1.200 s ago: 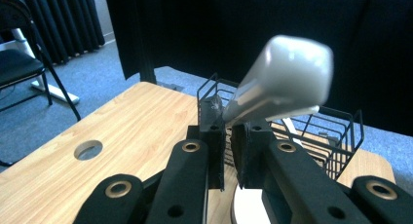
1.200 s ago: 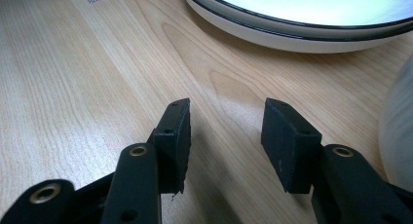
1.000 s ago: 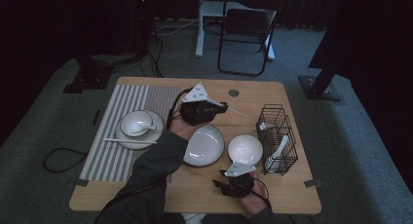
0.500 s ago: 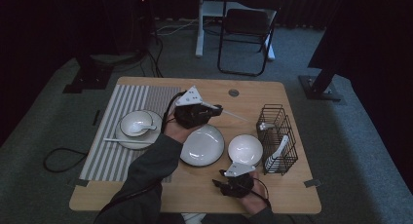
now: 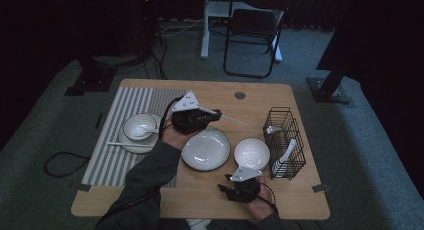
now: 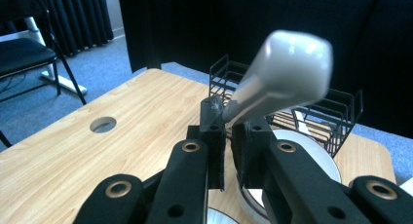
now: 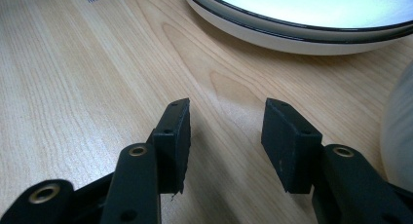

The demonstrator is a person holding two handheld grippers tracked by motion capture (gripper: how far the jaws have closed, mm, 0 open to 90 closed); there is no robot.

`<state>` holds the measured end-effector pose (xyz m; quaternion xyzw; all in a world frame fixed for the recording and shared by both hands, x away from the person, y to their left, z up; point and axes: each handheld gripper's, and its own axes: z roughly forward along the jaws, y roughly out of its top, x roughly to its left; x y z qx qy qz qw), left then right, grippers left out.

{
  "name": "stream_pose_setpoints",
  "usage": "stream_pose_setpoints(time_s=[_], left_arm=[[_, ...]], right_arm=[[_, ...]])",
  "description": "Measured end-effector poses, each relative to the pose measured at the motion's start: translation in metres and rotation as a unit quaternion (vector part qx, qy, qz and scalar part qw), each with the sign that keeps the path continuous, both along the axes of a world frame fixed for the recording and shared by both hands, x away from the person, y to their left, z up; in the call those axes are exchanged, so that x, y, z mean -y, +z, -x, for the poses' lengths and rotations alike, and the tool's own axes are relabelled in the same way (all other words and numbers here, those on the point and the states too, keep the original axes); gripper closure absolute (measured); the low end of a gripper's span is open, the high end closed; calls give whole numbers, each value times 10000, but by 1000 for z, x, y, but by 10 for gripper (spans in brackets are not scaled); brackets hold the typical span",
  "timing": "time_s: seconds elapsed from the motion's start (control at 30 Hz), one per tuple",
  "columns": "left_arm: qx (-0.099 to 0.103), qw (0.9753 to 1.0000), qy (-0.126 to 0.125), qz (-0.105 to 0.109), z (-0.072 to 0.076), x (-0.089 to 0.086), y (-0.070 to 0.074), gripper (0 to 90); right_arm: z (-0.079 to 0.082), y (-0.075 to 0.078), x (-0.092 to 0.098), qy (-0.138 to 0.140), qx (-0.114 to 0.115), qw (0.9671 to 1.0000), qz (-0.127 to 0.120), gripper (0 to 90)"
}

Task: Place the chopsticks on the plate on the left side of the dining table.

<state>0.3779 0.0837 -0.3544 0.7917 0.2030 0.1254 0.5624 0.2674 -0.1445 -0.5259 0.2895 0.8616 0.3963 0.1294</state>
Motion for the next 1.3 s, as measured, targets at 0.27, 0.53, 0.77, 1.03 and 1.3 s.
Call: stream_pose_setpoints(time_s=[0.27,0.53,0.77,1.03,1.3], left_arm=[[14,10000,18,0,3,-7,-1,848],[28,10000,31,3,7,-13,-2,848],[-15,10000,62,54,7,-21,-5,848],[-24,9999,142,77,9,-32,-6,848],[-59,9998,184,47,11,-40,-10,848]], right_arm=[[0,0,0,-5,-5,10000,3,531],[0,0,0,-3,-1,10000,2,531],[0,0,0,-8,-6,10000,-2,531],[0,0,-1,-12,-7,10000,-2,531],[0,0,-1,-14,-6,10000,-3,531]])
